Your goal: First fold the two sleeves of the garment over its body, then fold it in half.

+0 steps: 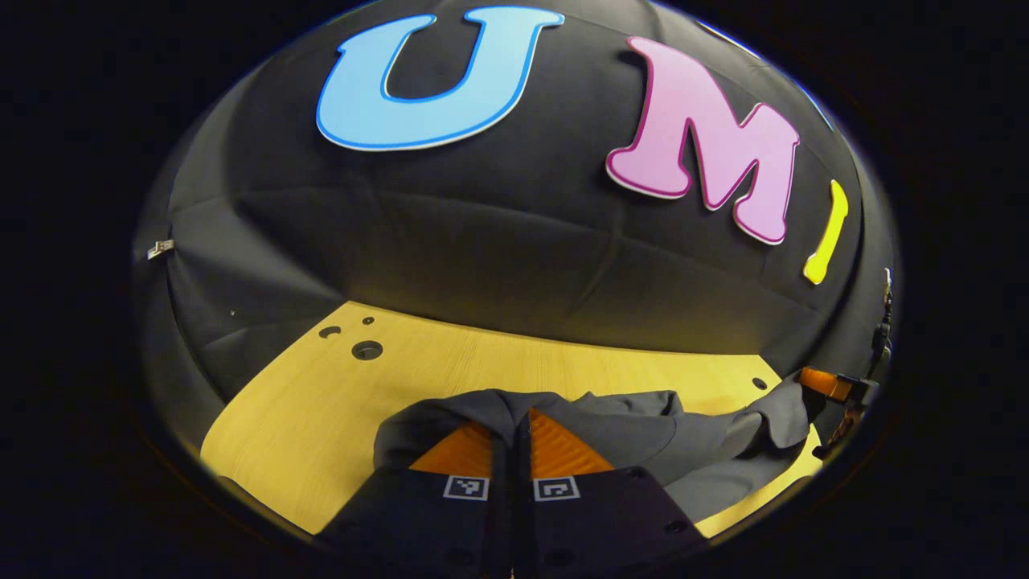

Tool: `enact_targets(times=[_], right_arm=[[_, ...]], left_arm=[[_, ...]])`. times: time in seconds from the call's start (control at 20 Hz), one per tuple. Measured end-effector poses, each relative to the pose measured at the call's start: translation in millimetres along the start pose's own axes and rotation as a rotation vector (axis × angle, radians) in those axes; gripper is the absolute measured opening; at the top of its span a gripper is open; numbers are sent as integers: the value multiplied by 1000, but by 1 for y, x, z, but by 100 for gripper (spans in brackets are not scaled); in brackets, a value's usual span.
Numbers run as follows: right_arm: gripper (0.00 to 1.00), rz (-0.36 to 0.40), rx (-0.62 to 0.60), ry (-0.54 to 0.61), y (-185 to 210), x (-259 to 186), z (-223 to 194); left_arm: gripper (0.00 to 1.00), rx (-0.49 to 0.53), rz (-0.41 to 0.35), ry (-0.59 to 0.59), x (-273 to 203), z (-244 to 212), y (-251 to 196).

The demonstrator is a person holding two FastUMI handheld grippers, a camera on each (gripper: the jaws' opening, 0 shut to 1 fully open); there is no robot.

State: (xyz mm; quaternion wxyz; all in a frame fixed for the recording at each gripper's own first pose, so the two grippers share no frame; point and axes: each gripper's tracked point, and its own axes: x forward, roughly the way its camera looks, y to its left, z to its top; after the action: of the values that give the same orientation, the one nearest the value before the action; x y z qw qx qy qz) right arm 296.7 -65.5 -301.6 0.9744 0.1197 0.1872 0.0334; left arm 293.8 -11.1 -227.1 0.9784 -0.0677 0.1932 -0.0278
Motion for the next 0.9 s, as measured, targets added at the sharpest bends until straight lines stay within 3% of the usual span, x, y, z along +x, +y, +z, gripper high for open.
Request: enact_targets(times=[0.2,0.25,0.3,0.4,0.45,0.5,0.9], right_arm=[[5,-24,6,57,-9,30,-32],[0,-29,4,68,-10,35,-38],[5,-32,0,75,-11,40,-44],[5,-37,-10,90,-14,47,-54],[0,-38,-10,97,-15,50,-58],[5,-41,-9,105,-16,54,-64],[5,-74,-15,174,-25,71,-97]], left_arm=[[6,13,16,33,29,-20,5],[6,24,21,36,36,-25,5],[6,36,26,45,42,-30,7],[6,52,38,75,54,-42,9],[2,56,42,87,59,-49,11],[6,60,44,98,64,-53,11],[10,121,70,136,85,-79,16]])
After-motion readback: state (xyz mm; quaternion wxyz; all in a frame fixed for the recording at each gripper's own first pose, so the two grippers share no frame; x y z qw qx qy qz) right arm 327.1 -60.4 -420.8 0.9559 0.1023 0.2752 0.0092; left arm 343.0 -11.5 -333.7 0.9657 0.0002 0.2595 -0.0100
